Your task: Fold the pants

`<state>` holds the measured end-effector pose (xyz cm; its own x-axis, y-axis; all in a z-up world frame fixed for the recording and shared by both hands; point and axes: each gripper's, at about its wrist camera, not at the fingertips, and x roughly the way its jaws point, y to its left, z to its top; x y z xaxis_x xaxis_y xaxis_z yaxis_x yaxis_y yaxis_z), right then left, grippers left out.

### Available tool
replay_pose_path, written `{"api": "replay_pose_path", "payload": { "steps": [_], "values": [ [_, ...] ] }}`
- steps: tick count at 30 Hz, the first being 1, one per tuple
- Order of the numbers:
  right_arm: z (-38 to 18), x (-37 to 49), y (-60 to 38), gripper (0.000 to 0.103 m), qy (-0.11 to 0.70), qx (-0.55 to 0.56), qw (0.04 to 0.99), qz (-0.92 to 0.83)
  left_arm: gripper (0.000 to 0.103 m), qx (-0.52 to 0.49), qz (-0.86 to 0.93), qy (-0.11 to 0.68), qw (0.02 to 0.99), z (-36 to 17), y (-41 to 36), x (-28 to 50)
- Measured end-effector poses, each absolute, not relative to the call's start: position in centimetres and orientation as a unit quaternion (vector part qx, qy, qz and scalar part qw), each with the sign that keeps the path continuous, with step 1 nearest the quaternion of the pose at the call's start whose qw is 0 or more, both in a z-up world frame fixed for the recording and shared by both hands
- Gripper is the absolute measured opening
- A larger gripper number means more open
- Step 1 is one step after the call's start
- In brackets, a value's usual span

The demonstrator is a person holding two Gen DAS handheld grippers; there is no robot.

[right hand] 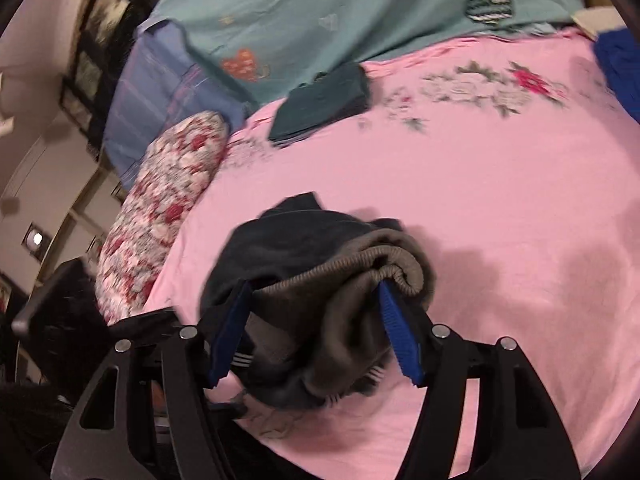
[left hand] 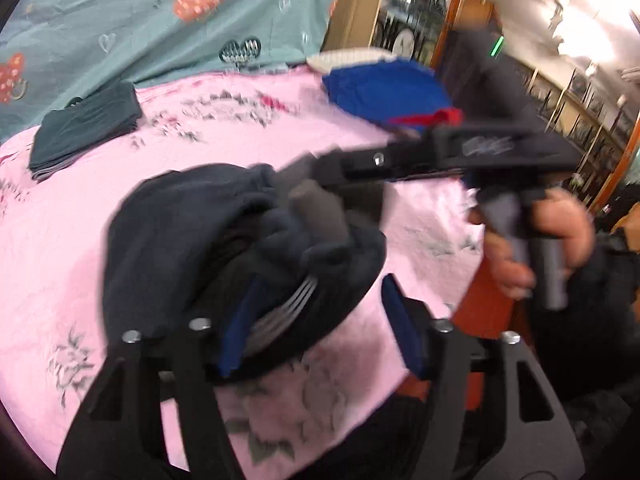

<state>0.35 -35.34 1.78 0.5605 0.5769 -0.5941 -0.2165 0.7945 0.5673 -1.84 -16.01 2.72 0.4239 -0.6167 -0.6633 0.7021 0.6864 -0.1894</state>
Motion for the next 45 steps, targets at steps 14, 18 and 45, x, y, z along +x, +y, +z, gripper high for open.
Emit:
{"api": "replay_pose_path", "payload": {
  "steps": [14, 18, 45],
  "values": [
    [4.7, -4.9, -37.5, 0.069, 0.355, 0.193, 0.902, 0.152, 0.085, 0.073, -0.268, 0.367, 0.888, 0.2, -13.8, 2.0],
    [8.2, -5.3, -33.6, 0.072, 0.316, 0.178, 0.903, 0.229, 0.085, 0.095, -0.265, 0.359, 0.890, 0.1, -14.1, 0.9],
    [5.9, -6.8, -31.5, 0.087, 0.303, 0.145, 0.908, 0.251, 0.093, -0.017, -0.276, 0.363, 0.890, 6.2, -10.2, 7.3]
  ]
}}
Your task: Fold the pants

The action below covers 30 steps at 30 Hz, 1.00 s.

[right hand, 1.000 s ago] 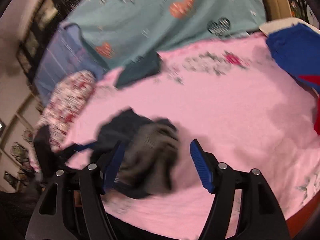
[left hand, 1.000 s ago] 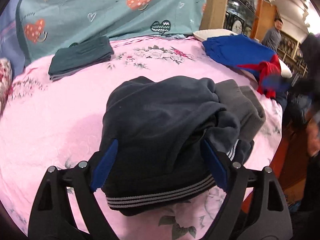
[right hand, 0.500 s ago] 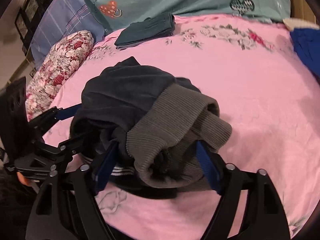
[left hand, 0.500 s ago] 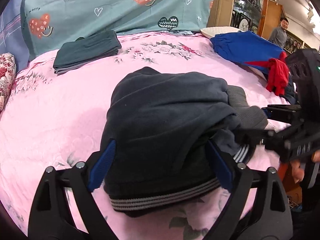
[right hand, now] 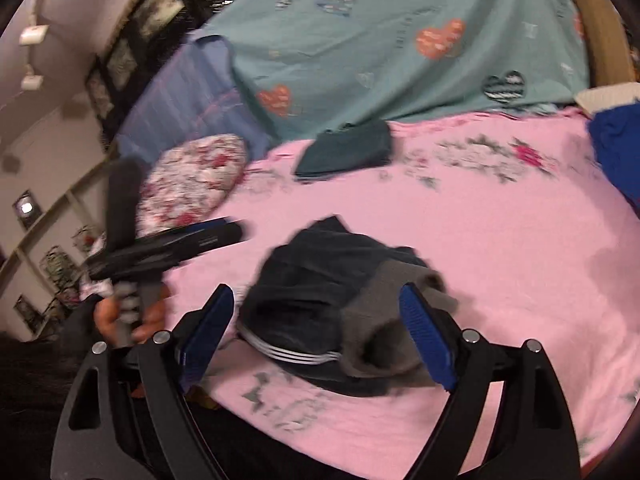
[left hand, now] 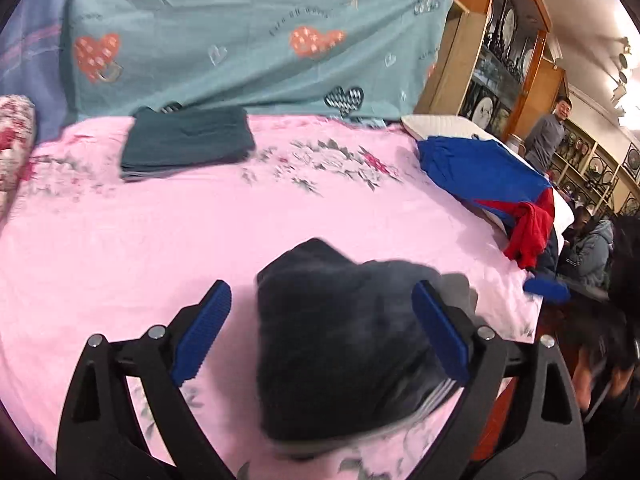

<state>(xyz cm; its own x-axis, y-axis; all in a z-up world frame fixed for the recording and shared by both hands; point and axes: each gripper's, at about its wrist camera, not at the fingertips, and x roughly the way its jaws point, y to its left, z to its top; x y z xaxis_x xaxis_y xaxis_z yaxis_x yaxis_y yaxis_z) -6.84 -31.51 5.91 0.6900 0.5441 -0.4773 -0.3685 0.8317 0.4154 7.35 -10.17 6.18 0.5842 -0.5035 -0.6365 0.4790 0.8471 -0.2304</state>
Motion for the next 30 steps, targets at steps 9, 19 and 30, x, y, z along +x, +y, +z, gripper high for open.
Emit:
{"api": "replay_pose_path", "payload": {
  "steps": [9, 19, 30],
  "values": [
    [-1.8, -2.9, -27.3, 0.084, 0.420, 0.077, 0.870, 0.246, 0.096, 0.017, -0.213, 0.457, 0.863, -1.3, -16.4, 14.8],
    [2.9, -5.3, -29.3, 0.084, 0.365, 0.085, 0.895, 0.240, 0.094, 0.020, -0.228, 0.395, 0.890, 2.9, -12.6, 10.7],
    [-1.1, -3.4, -37.6, 0.092, 0.374, 0.273, 0.853, 0.242, 0.098, -0.032, -0.231, 0.424, 0.875, -0.1, -3.5, 5.4]
  ]
}}
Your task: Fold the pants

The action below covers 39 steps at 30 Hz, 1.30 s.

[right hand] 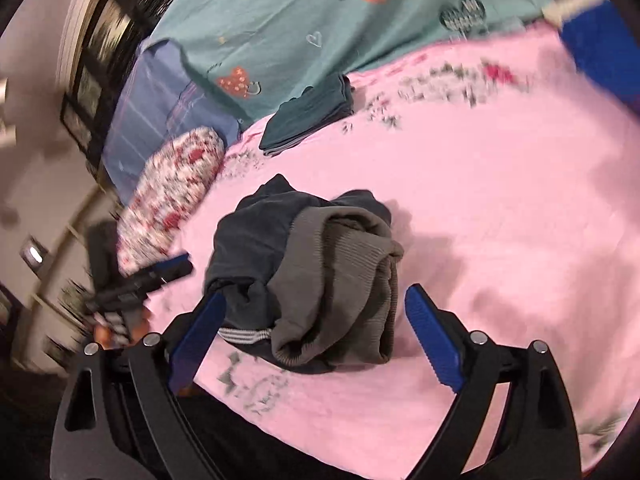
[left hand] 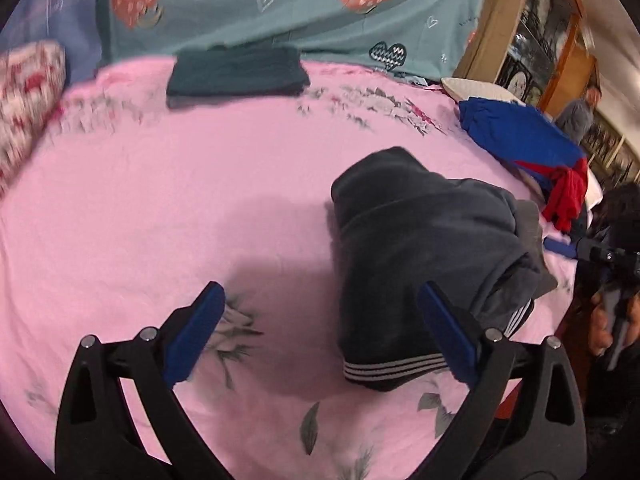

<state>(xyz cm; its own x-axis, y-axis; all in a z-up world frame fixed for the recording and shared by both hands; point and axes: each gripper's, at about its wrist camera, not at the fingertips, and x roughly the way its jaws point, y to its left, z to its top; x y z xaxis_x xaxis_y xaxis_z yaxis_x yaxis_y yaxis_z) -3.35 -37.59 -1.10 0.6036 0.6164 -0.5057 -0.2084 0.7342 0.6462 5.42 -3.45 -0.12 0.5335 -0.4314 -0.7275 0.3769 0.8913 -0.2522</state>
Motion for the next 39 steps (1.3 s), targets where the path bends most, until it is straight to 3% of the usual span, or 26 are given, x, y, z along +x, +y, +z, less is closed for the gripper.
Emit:
{"api": "replay_pose_path", "payload": {
  "steps": [3, 7, 14, 18, 23, 26, 28, 39],
  "values": [
    [-2.9, -1.7, -37.8, 0.102, 0.392, 0.327, 0.813, 0.280, 0.098, -0.117, -0.289, 0.469, 0.826, -2.3, -3.3, 8.5],
    [-4.8, 0.9, -38.5, 0.102, 0.415, 0.382, 0.775, 0.285, 0.101, -0.171, -0.328, 0.492, 0.788, -4.1, -4.4, 11.3],
    [-5.5, 2.4, -38.1, 0.102, 0.458, 0.348, 0.771, 0.274, 0.101, -0.164, -0.346, 0.495, 0.780, -4.6, -5.5, 11.8],
    [-6.2, 3.8, -35.9, 0.102, 0.468, 0.346, 0.753, 0.306, 0.101, -0.224, -0.370, 0.523, 0.735, -6.1, -4.1, 12.2],
    [-6.1, 4.1, -33.5, 0.100, 0.481, 0.307, 0.756, 0.321, 0.101, -0.264, -0.382, 0.505, 0.727, -6.5, -1.8, 12.0],
    [-6.3, 4.2, -33.4, 0.088, 0.476, 0.307, 0.761, 0.316, 0.086, -0.256, -0.394, 0.514, 0.718, -7.1, -3.7, 12.3],
    [-6.4, 3.9, -33.6, 0.083, 0.474, 0.308, 0.764, 0.311, 0.068, -0.244, -0.416, 0.496, 0.722, -6.2, -4.9, 12.1],
    [-5.4, 2.1, -34.0, 0.072, 0.425, 0.315, 0.789, 0.313, 0.055, -0.276, -0.429, 0.475, 0.717, -5.0, -5.5, 11.1]
  ]
}}
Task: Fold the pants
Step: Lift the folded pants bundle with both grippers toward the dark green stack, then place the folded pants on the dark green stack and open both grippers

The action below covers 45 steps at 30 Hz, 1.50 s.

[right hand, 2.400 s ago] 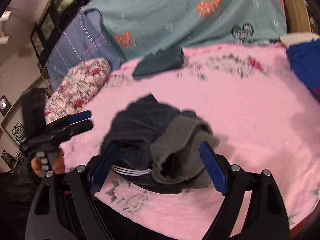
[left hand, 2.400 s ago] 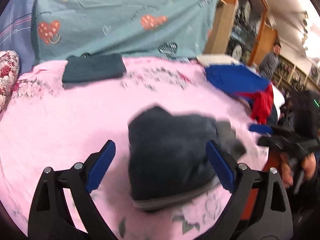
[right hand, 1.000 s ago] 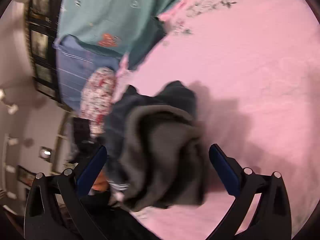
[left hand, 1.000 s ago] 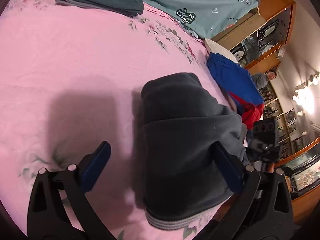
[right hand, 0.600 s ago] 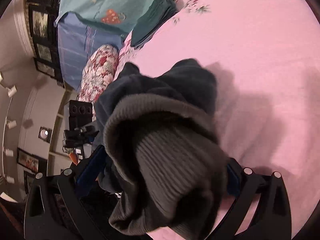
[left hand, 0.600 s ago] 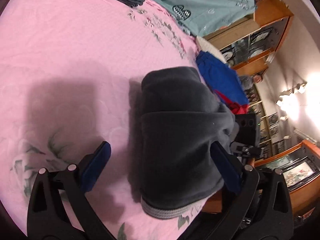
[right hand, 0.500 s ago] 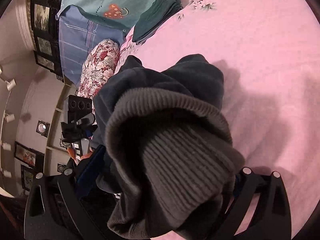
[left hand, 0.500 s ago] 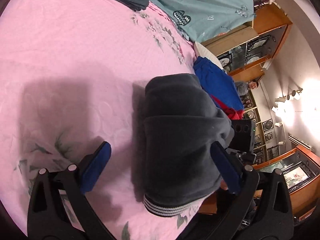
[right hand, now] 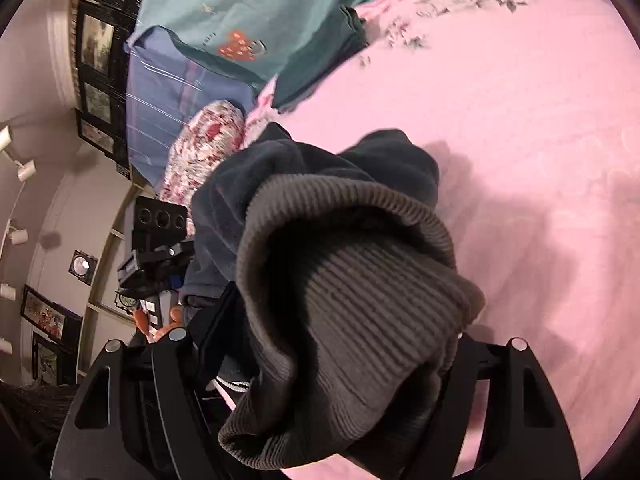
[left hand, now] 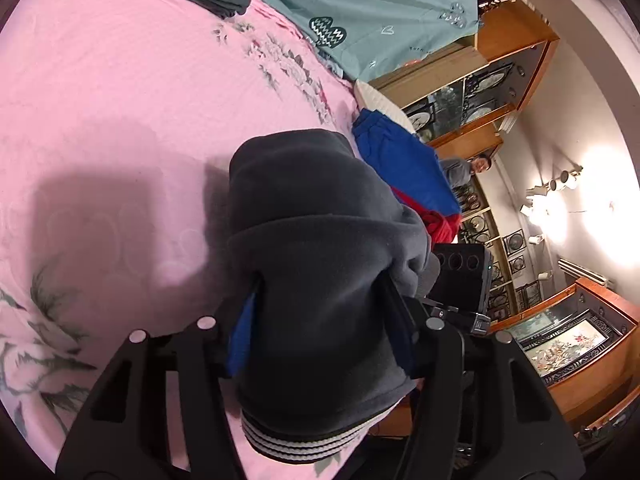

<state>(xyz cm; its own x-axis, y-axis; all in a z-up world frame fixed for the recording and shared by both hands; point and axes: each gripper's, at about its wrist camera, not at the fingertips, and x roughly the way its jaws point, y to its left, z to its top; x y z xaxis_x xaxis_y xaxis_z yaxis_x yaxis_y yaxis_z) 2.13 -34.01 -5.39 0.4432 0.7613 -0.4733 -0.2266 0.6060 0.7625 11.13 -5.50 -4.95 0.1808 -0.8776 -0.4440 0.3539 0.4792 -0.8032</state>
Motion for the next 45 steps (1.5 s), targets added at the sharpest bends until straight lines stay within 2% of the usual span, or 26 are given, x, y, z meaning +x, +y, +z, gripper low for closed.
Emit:
{"api": "replay_pose_path", "payload": {
  "steps": [7, 13, 17, 22, 27, 31, 32, 33, 34, 35, 40, 43, 45],
  "values": [
    [-0.1, 2.1, -33.1, 0.071, 0.385, 0.291, 0.805, 0.346, 0.054, -0.272, -0.450, 0.419, 0.740, 0.3, -4.7, 10.4],
    [5.3, 6.7, -30.8, 0.071, 0.357, 0.259, 0.818, 0.370, 0.055, -0.278, -0.443, 0.375, 0.765, 5.2, -1.7, 13.6],
    [9.2, 13.9, -28.8, 0.071, 0.341, 0.238, 0.828, 0.377, 0.055, -0.283, -0.430, 0.348, 0.784, 8.5, 0.5, 19.1],
    [12.5, 25.7, -26.1, 0.071, 0.337, 0.211, 0.833, 0.384, 0.055, -0.290, -0.394, 0.322, 0.810, 11.2, 4.0, 29.5],
    [10.6, 38.9, -23.4, 0.071, 0.355, 0.197, 0.830, 0.381, 0.056, -0.308, -0.351, 0.331, 0.820, 8.4, 6.6, 40.3],
    [3.6, 47.4, -22.2, 0.072, 0.402, 0.193, 0.828, 0.339, 0.056, -0.319, -0.304, 0.370, 0.818, 1.8, 7.0, 47.6],
    [2.0, 48.3, -22.2, 0.076, 0.414, 0.185, 0.833, 0.316, 0.057, -0.317, -0.293, 0.387, 0.815, 0.1, 6.8, 49.0],
    [0.5, 49.0, -22.2, 0.084, 0.423, 0.182, 0.837, 0.298, 0.067, -0.329, -0.294, 0.388, 0.809, -1.3, 7.1, 49.8],
    [-0.1, 49.1, -22.5, 0.088, 0.416, 0.190, 0.836, 0.303, 0.080, -0.336, -0.298, 0.378, 0.810, -1.7, 7.3, 49.6],
    [0.0, 48.8, -23.0, 0.088, 0.406, 0.202, 0.836, 0.310, 0.082, -0.336, -0.293, 0.373, 0.814, -1.6, 7.4, 49.3],
    [3.4, 46.6, -25.8, 0.092, 0.379, 0.199, 0.856, 0.289, 0.082, -0.316, -0.275, 0.359, 0.834, 0.9, 9.6, 47.6],
    [7.4, 43.4, -28.2, 0.093, 0.357, 0.183, 0.882, 0.248, 0.083, -0.280, -0.239, 0.331, 0.869, 5.4, 11.7, 44.5],
    [9.2, 40.1, -28.6, 0.099, 0.350, 0.161, 0.894, 0.230, 0.091, -0.220, -0.206, 0.311, 0.901, 8.3, 11.5, 40.4]
  ]
}}
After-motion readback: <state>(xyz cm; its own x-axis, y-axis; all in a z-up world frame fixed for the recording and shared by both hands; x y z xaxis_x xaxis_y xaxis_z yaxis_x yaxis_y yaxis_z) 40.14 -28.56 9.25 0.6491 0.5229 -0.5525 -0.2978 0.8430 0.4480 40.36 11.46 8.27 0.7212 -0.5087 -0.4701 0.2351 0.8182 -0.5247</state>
